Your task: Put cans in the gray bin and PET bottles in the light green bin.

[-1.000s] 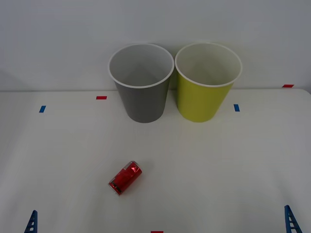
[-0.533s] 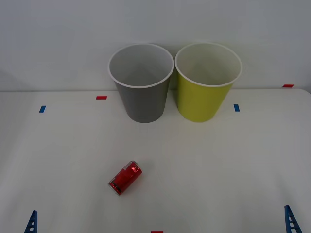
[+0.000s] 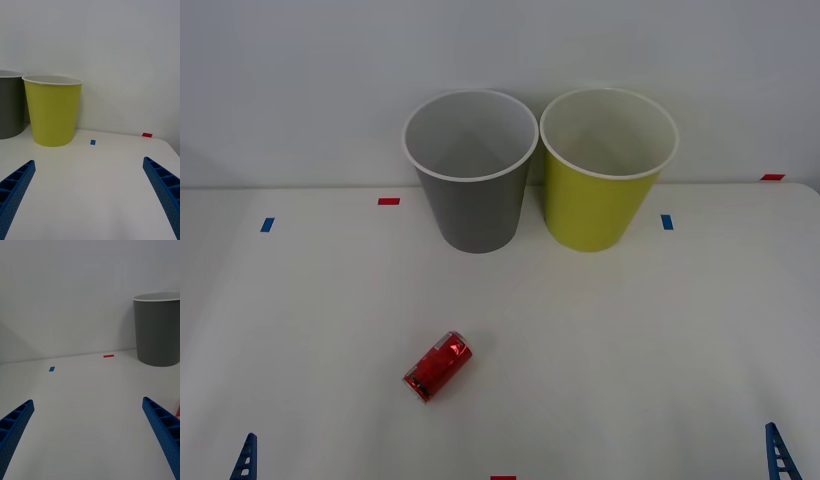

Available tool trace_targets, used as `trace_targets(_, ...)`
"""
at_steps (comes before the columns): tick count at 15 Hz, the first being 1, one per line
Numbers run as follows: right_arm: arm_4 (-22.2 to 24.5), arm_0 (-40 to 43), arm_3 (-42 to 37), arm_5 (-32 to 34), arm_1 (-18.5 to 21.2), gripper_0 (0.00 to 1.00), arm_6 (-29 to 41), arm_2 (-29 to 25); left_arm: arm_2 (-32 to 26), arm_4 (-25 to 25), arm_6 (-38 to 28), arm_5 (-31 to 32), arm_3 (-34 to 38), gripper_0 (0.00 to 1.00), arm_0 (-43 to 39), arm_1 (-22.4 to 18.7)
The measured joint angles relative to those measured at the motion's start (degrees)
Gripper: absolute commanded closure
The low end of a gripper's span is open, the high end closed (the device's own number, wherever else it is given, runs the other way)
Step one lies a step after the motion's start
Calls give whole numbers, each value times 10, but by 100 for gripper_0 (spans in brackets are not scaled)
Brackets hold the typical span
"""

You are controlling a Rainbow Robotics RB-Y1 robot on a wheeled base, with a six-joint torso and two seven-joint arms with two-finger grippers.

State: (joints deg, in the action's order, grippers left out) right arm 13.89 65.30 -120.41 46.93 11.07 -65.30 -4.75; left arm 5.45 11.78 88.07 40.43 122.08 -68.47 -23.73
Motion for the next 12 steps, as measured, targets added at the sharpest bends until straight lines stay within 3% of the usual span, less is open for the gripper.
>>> trace_targets(12,0,0,0,0,0,0,0,0,0,0,0,0,0,0,0,0)
